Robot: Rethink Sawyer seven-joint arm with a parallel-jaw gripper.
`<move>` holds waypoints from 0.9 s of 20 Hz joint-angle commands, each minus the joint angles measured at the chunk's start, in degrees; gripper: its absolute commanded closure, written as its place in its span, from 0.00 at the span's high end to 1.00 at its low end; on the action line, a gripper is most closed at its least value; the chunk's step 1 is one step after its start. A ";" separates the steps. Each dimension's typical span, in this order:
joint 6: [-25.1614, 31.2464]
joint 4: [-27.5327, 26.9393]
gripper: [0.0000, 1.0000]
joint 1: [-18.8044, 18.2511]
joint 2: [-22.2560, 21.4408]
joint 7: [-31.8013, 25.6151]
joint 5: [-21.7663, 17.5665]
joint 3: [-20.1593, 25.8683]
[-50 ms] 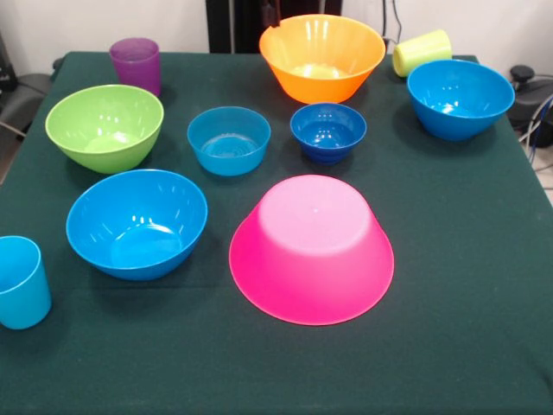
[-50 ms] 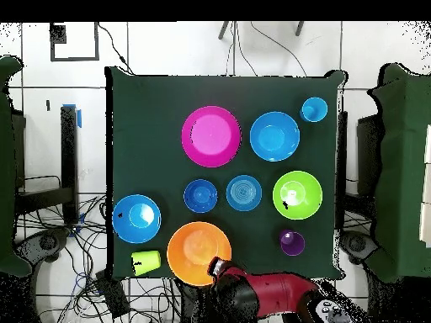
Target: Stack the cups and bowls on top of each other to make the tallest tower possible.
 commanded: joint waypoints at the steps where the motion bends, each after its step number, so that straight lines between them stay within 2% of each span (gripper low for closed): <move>1: 7.50 -1.58 0.00 -2.48 1.93 -16.57 -8.86 12.85; 3: 9.58 -2.00 0.00 -4.26 2.85 -17.17 -9.84 15.40; 8: 12.58 -2.80 0.00 -5.62 3.10 -16.17 -11.95 19.51; 18: 14.28 -3.79 0.00 -6.47 4.42 -13.98 -16.94 22.56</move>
